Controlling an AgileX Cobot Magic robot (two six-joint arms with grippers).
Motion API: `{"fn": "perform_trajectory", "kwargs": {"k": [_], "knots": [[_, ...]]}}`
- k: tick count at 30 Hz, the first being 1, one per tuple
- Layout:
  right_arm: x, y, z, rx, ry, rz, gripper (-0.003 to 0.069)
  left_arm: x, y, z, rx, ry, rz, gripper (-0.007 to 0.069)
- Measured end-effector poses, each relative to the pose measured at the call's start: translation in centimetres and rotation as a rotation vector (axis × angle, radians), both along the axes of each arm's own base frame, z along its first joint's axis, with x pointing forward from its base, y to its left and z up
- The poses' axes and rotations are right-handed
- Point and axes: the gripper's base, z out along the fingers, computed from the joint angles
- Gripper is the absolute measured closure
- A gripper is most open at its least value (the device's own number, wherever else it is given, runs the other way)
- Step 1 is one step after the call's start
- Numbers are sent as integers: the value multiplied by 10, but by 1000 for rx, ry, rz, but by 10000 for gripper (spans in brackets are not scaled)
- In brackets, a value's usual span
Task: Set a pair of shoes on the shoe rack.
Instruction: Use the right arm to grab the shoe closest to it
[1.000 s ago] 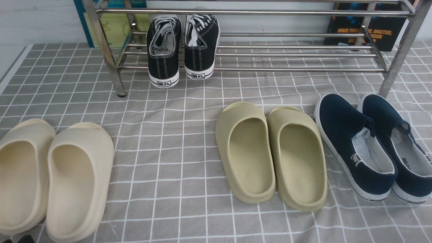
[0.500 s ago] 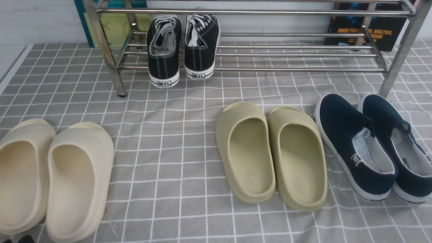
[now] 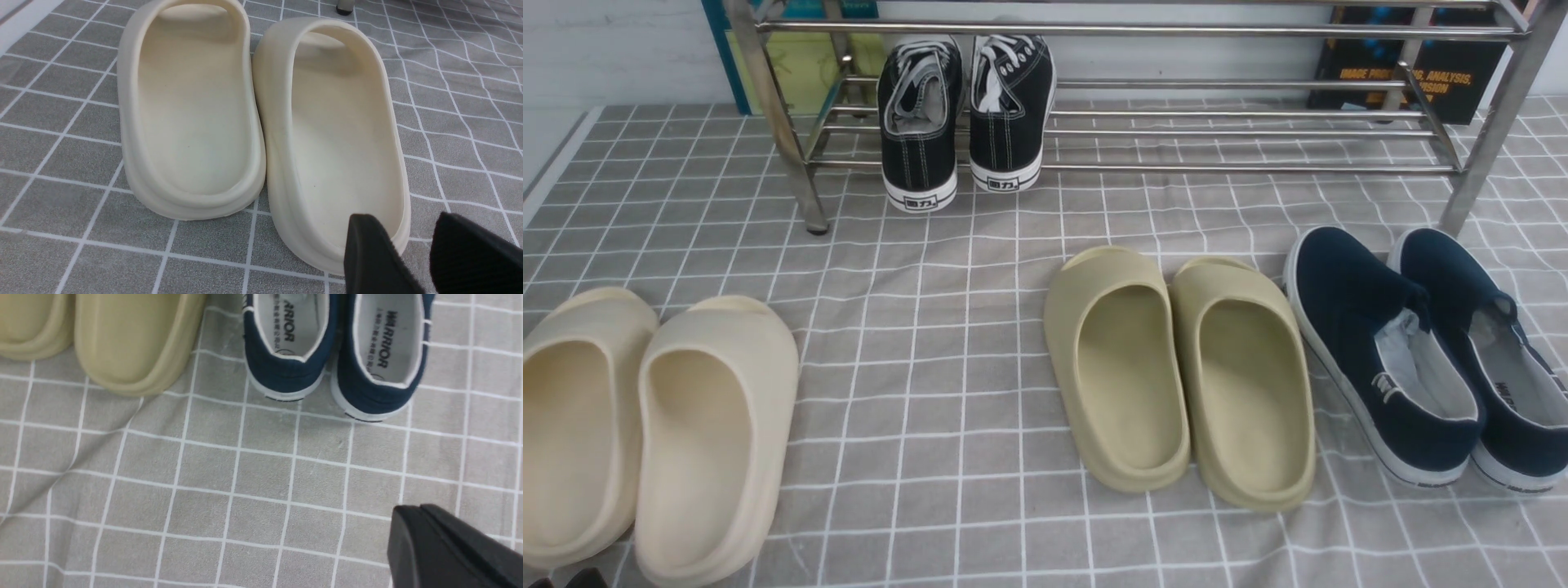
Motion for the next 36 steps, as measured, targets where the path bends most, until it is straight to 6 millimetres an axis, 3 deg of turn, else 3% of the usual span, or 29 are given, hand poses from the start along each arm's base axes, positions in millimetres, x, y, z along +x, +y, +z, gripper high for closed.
{"fn": "perform_trajectory", "kwargs": {"k": [3, 4, 5, 6, 9, 11, 12, 13, 14, 16, 19, 23, 26, 27, 28, 29, 30, 31, 32, 36], "knots": [[23, 9, -3, -15, 58, 48, 655, 0, 0, 0, 0, 0, 0, 386], [40, 16, -8, -34, 100, 76, 641, 0, 0, 0, 0, 0, 0, 386], [40, 17, -7, -36, 96, 79, 641, 0, 0, 0, 0, 0, 0, 386], [57, 24, -16, -48, 144, 106, 616, 0, 0, 0, 0, 0, 0, 386], [77, 34, -27, -63, 198, 135, 538, 0, 0, 0, 0, 0, 0, 386], [100, 45, -46, -75, 248, 158, 411, 0, 0, 0, 0, 0, 0, 386], [103, 45, -49, -78, 256, 159, 391, 0, 0, 0, 0, 0, 0, 386], [116, 50, -62, -82, 272, 163, 320, 0, 0, 0, 0, 0, 0, 386], [116, 50, -62, -82, 271, 163, 310, 0, 0, 0, 0, 0, 0, 386], [135, 54, -85, -87, 287, 164, 197, 0, 0, 0, 0, 0, 0, 386], [148, 57, -106, -92, 301, 163, 148, 0, 0, 0, 0, 0, 0, 386], [158, 60, -129, -98, 336, 162, 180, 0, 0, 0, 0, 0, 0, 386], [162, 61, -143, -102, 364, 162, 272, 0, 0, 0, 0, 0, 0, 386], [164, 62, -149, -97, 384, 158, 390, 0, 0, 0, 0, 0, 0, 386], [164, 62, -149, -87, 388, 154, 444, 0, 0, 0, 0, 0, 0, 386], [164, 64, -148, -76, 393, 152, 515, 0, 0, 0, 0, 0, 0, 386], [164, 64, -148, -74, 394, 151, 515, 0, 0, 0, 0, 0, 0, 386], [165, 65, -144, -59, 396, 147, 596, 0, 0, 0, 0, 0, 0, 386], [164, 66, -138, -50, 404, 146, 620, 0, 0, 0, 0, 0, 0, 386], [159, 67, -98, -26, 386, 155, 619, 0, 0, 0, 0, 0, 0, 386]]}}
